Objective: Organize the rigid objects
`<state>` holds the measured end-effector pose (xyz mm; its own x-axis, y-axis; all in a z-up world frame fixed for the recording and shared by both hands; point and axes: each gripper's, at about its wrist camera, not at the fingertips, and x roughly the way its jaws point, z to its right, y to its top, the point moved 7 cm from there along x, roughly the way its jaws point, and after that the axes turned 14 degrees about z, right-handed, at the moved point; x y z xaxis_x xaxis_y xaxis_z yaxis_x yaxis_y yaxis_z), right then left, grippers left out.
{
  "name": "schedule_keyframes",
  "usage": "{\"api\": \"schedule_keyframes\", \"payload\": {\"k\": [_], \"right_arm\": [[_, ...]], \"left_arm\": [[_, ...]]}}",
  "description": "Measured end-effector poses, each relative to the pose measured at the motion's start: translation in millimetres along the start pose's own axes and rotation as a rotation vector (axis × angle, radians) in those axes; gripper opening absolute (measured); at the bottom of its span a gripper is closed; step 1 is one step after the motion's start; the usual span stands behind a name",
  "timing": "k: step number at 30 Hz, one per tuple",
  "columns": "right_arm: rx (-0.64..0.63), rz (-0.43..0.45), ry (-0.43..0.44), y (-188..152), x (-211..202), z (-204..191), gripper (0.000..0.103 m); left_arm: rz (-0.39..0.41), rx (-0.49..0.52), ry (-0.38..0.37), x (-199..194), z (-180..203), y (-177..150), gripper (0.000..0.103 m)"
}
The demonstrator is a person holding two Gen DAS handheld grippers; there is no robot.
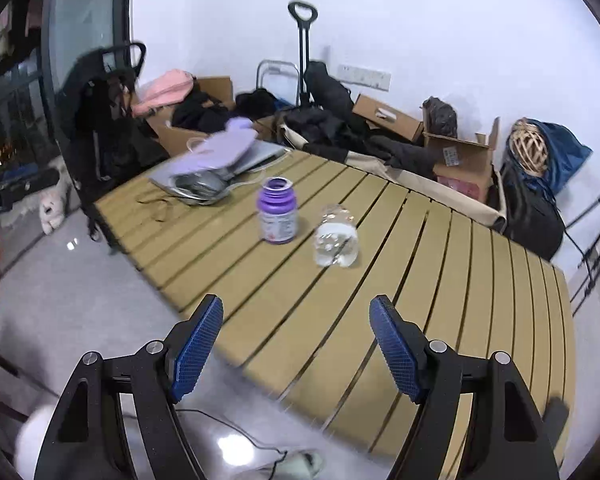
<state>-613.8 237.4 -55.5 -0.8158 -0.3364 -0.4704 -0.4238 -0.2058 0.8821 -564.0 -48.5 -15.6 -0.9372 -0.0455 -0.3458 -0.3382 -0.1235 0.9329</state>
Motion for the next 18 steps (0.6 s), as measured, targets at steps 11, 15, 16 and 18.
{"api": "schedule_keyframes", "payload": {"k": [11,15,16,18], "right_arm": [[0.042,0.150,0.135,-63,-216,-112,0.081],[0.043,0.191,0.109,-115,-265,-147,0.092],[0.038,0.200,0.105,-128,-276,-156,0.092],[0.023,0.214,0.108,-148,-297,-174,0.092]], "left_arm": [[0.131,0.108,-0.099,-244,9,-70,0.103],[0.186,0.193,-0.069,-297,15,-115,0.103],[0.182,0.193,-0.077,-306,17,-126,0.103],[0.168,0.196,-0.083,-325,19,-148,0.103]]}}
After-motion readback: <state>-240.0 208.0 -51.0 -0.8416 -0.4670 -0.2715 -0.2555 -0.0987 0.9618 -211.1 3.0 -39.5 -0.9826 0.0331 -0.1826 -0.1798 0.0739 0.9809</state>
